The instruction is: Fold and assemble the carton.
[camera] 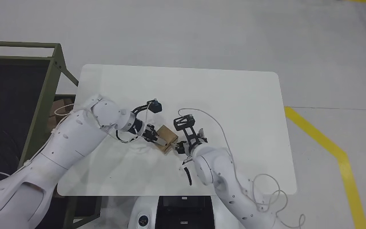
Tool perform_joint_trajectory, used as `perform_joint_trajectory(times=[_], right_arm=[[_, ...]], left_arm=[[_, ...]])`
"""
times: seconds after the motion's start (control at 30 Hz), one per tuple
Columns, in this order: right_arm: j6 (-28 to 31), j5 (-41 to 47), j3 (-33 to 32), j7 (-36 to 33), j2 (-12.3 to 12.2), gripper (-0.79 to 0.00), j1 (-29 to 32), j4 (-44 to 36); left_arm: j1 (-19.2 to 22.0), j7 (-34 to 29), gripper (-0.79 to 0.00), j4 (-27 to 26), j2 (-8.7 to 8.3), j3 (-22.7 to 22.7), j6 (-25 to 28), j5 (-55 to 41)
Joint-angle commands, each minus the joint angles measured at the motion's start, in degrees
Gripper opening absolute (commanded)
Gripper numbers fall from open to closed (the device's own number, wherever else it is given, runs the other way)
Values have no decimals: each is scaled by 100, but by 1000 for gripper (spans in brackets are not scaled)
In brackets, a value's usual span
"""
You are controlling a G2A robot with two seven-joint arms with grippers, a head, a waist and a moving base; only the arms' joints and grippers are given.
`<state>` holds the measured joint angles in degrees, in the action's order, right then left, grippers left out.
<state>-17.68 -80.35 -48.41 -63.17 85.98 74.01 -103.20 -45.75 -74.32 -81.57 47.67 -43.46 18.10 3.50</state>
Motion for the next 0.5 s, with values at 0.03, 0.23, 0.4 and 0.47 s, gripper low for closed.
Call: perform_joint_trajectory(times=[0.03, 0.23, 0.4, 0.47], right_arm=[[-1, -9, 11, -24, 16, 0, -27, 34], [-10, -6, 11, -64, 46, 0, -77, 97], [-9, -29, 20, -98, 68, 0, -96, 126], [-18, -46, 21, -106, 76, 0, -99, 136]], left_arm=[[5, -21, 0, 11, 10, -3, -1, -3], [14, -73, 0, 33, 31, 3, -7, 10], [25, -86, 0, 54, 53, 23, -43, 60], [29, -94, -6, 61, 63, 35, -54, 74]])
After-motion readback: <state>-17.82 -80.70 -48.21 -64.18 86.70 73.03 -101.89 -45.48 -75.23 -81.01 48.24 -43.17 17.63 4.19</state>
